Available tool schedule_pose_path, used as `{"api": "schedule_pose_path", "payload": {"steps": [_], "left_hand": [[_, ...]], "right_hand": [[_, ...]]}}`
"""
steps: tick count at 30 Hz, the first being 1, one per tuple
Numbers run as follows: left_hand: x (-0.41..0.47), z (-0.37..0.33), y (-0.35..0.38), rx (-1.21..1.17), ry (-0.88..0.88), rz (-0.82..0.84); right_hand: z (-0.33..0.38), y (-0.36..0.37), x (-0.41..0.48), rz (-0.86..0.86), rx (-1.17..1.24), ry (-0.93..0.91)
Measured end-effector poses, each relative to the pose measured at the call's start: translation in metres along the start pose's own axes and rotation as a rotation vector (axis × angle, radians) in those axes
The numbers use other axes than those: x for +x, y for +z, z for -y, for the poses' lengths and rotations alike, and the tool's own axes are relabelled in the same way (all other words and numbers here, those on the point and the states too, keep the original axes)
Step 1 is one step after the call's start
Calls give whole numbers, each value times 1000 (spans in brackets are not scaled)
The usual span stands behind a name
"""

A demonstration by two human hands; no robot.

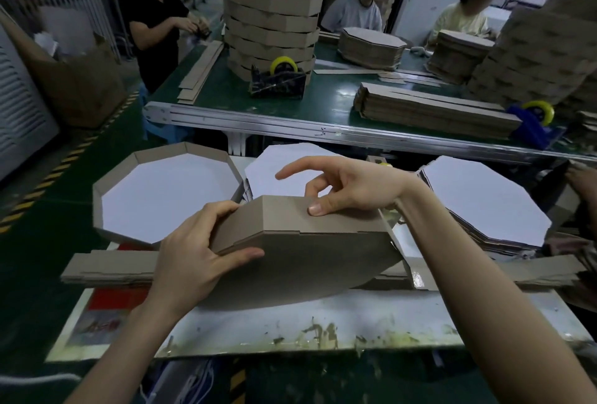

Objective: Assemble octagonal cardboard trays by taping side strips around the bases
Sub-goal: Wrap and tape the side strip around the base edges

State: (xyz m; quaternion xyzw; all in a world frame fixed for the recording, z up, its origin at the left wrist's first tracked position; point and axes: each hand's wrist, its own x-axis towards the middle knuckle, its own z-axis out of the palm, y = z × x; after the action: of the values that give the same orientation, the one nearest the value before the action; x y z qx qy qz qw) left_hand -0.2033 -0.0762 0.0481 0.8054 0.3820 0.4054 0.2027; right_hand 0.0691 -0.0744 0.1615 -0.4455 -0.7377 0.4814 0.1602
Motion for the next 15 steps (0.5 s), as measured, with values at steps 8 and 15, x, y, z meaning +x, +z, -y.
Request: {"api": "schedule_pose_path", "payload": {"steps": [8,15], "left_hand": [[-12,14,-5,-116,-67,-20],[-8,24,-11,-142,-57,-32]], "right_hand": [[9,10,21,-9,-60,33],[15,11,32,20,-83,22]]}}
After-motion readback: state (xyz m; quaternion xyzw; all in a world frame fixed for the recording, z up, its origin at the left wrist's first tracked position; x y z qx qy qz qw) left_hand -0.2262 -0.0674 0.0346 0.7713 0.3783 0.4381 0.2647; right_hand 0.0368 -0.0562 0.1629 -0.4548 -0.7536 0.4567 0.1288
